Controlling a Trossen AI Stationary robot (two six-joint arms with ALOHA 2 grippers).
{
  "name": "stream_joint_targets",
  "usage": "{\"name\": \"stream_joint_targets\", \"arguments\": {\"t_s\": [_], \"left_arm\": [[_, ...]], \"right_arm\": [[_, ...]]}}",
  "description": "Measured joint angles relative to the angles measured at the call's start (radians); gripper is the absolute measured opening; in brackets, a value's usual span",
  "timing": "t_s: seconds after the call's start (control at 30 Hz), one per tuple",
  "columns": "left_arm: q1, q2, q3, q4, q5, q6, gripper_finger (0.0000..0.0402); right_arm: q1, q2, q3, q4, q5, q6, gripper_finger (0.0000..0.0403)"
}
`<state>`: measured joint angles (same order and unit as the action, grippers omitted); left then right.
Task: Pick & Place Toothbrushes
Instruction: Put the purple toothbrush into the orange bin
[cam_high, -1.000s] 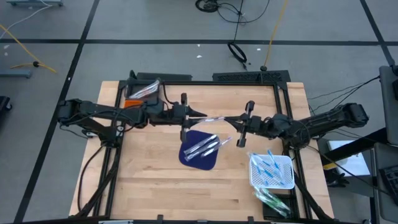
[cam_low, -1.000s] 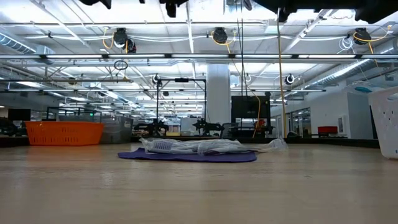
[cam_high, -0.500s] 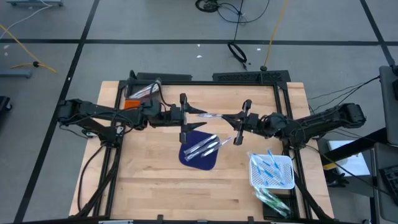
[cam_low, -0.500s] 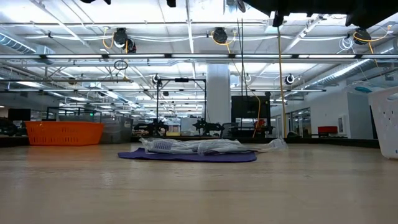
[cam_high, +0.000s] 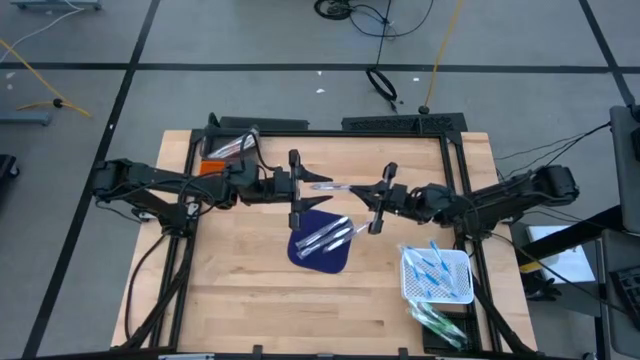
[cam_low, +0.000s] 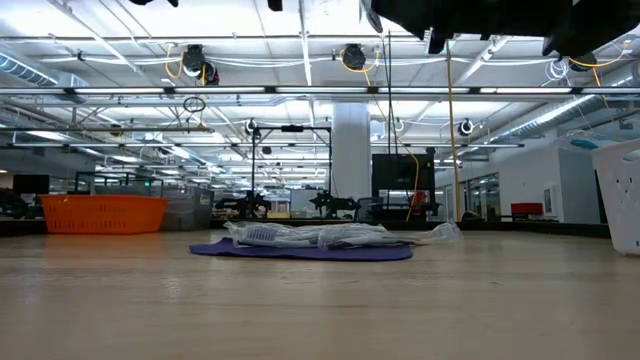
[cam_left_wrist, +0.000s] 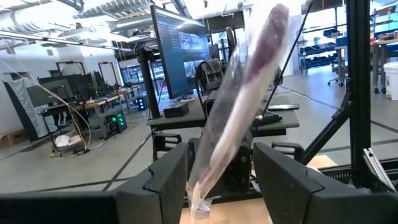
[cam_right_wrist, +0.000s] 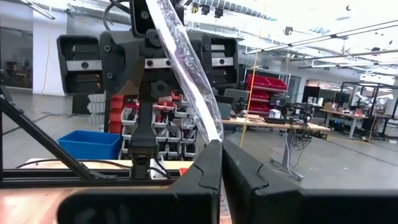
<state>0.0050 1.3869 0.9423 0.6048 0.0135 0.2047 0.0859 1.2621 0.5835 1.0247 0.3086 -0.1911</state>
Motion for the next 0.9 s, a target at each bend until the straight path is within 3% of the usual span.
{"name": "stream_joint_targets", "arguments": {"t_s": [0.2, 0.43, 0.77, 0.9], "left_arm": [[0.0, 0.0, 0.0, -0.001, -0.001, -0.004, 0.0145], [0.001, 0.001, 0.0, -0.014, -0.012, -0.01, 0.0018], [0.0, 0.0, 0.0, -0.078, -0.084, -0.028, 0.001], [-0.001, -0.012, 0.0, -0.136, -0.134, -0.023, 0.001]], "right_arm": [[-0.019, 0.03, 0.0, 0.006, 0.0, 0.026, 0.0], [-0.02, 0.031, 0.0, 0.009, -0.006, 0.027, 0.0], [-0.021, 0.031, 0.0, -0.028, 0.015, 0.021, 0.0], [-0.021, 0.031, 0.0, -0.059, 0.081, 0.007, 0.0003]]}}
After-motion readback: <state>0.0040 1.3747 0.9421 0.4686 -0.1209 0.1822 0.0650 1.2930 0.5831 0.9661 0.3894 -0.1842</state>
